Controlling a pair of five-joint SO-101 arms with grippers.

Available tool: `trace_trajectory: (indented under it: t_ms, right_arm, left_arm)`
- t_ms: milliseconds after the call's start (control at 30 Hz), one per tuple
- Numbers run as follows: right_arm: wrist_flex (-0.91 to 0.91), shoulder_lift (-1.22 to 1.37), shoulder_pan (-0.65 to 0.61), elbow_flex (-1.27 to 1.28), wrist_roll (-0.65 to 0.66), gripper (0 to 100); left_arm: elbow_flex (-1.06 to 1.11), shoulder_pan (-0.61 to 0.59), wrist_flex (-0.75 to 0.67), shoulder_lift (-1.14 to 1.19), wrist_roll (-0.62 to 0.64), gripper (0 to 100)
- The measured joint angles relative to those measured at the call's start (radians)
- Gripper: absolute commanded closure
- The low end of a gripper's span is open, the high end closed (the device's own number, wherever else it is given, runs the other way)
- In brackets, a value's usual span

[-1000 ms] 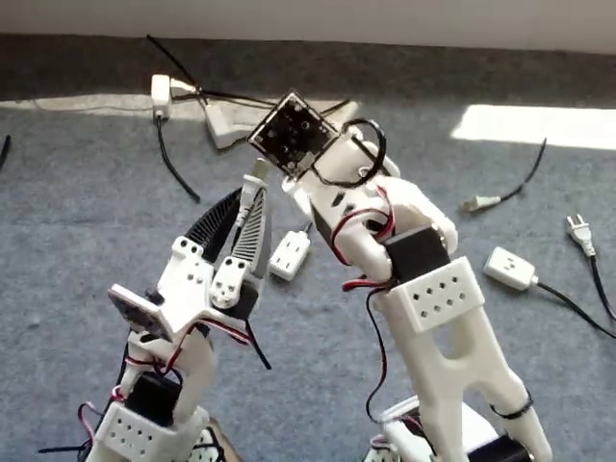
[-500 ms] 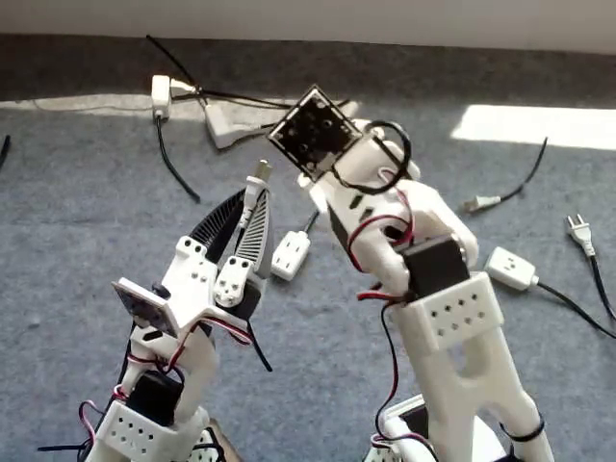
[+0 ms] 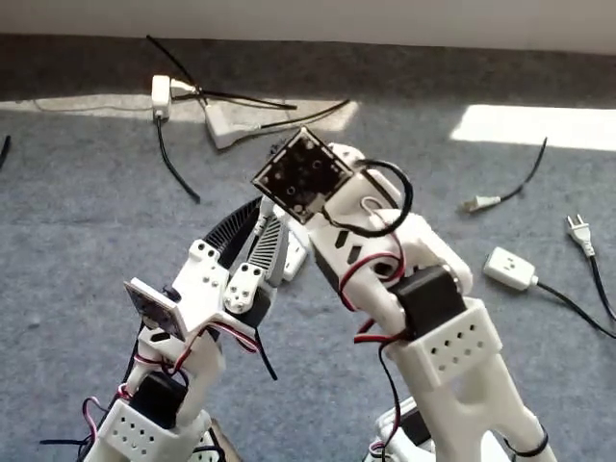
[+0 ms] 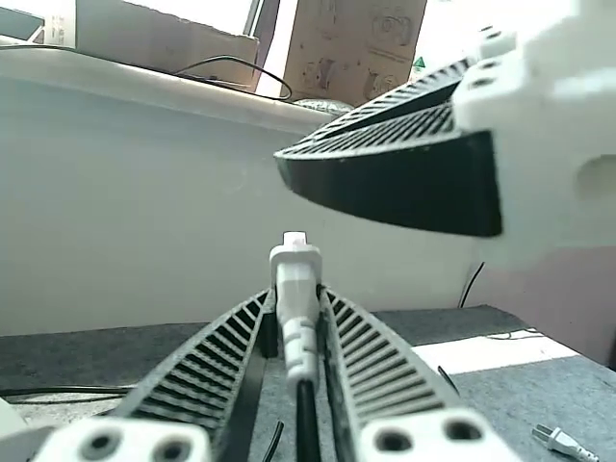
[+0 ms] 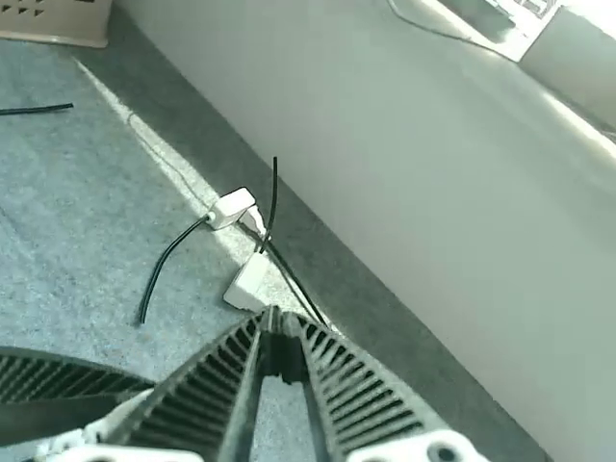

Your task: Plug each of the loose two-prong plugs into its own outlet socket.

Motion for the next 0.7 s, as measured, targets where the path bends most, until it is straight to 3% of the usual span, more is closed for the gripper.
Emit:
trace_trajectory:
  t_ms: [400,700]
  right_arm:
    - [-0.097,0.255,0.049,-0.012,0.000,99.2]
    - [-0.101,0.336,0.052,-0.020,0.101,99.2]
  left_arm:
    - [-0.002,-0.002,0.011,0.005,0.002,99]
    - [-0.002,-0.015,0.014,0.008,0.002,99]
